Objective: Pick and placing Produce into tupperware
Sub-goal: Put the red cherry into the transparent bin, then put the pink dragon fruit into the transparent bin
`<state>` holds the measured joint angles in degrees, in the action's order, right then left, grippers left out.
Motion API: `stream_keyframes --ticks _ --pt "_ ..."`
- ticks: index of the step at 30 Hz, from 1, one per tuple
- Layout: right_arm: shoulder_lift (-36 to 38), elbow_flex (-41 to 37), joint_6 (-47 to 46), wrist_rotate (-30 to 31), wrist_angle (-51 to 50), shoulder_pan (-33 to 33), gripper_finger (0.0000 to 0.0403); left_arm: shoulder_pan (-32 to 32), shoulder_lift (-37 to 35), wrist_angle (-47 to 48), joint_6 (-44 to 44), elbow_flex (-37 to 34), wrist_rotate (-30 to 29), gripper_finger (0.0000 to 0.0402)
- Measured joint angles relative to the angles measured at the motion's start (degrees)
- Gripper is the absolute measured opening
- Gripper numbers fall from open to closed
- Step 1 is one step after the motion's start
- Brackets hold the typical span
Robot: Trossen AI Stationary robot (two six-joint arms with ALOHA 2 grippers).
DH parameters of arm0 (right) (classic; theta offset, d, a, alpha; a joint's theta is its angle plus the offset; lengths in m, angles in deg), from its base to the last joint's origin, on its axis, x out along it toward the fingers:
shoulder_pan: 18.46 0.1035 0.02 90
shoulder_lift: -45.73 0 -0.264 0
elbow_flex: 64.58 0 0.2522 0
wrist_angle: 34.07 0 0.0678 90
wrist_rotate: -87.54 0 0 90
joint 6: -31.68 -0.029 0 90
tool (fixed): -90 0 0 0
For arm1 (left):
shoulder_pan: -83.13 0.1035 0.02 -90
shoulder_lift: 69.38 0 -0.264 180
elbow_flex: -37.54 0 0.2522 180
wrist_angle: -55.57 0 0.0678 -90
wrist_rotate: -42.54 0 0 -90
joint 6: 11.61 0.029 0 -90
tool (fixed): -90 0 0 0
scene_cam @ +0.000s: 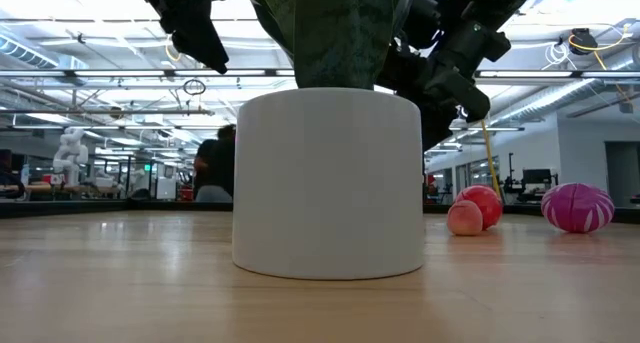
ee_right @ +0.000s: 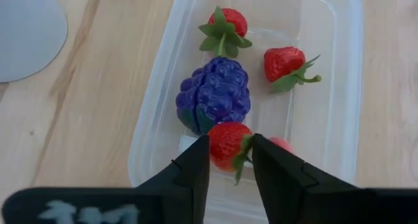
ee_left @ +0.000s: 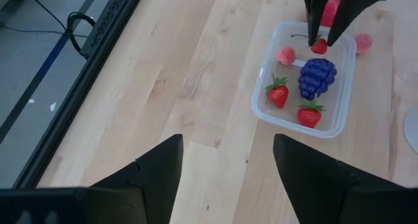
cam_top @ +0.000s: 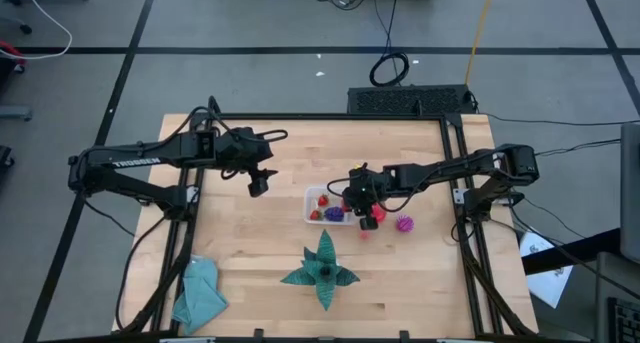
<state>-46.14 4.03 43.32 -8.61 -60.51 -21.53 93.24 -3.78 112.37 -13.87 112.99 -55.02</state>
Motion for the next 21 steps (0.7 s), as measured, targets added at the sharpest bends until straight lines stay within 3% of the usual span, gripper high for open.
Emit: stream_keyframes --ticks 17,21 --pt "0.0 0.0 1.7 0.1 0.2 0.0 0.0123 0.0 0.0 0.0 0.0 0.0 0.0 0.0244" --pt "0.6 0.0 3.6 3.2 -0.6 0.0 0.0123 0.0 0.0 0.0 0.0 0.0 0.0 0.0244"
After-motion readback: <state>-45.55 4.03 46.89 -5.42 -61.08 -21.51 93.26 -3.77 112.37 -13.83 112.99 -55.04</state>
